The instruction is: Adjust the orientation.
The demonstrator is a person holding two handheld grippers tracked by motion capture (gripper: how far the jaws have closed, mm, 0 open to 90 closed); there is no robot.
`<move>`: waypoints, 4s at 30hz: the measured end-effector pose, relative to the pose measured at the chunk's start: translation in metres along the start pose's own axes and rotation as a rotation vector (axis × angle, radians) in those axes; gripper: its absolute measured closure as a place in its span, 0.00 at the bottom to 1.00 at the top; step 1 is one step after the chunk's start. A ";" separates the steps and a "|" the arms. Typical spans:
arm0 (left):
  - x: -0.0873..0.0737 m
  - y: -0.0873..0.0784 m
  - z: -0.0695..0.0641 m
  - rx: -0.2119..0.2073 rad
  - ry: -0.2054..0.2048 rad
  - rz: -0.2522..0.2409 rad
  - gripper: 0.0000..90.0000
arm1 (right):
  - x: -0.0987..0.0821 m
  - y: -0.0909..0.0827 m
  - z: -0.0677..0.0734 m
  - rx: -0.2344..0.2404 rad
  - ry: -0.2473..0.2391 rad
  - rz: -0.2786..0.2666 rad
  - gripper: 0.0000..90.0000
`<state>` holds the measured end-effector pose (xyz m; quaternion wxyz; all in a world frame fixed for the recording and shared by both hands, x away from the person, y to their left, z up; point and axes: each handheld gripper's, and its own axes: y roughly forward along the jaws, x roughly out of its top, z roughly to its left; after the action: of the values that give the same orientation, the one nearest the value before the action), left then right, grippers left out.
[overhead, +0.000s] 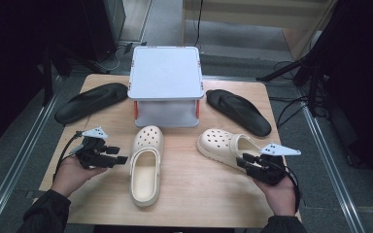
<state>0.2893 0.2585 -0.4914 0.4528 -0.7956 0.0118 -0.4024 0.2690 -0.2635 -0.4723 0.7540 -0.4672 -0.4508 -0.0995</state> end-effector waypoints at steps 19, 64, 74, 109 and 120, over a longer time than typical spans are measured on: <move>-0.026 -0.016 -0.001 0.042 -0.057 -0.012 0.46 | 0.015 0.040 -0.011 0.039 -0.043 0.074 0.71; -0.038 -0.024 -0.008 0.068 -0.071 -0.048 0.46 | 0.077 0.108 0.083 0.106 -0.089 0.088 0.85; -0.030 -0.018 -0.010 0.054 -0.039 -0.041 0.46 | 0.072 0.115 0.087 0.068 -0.071 0.103 0.85; -0.007 -0.007 -0.008 -0.021 -0.013 -0.044 0.92 | 0.065 0.067 0.061 0.158 -0.004 -0.021 0.96; -0.006 0.002 -0.006 -0.003 -0.019 -0.048 0.94 | 0.064 0.074 0.023 0.100 0.012 -0.025 1.00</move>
<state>0.2819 0.2551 -0.4952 0.4418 -0.8001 -0.0110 -0.4056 0.3339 -0.1877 -0.4646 0.7777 -0.4228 -0.4567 -0.0890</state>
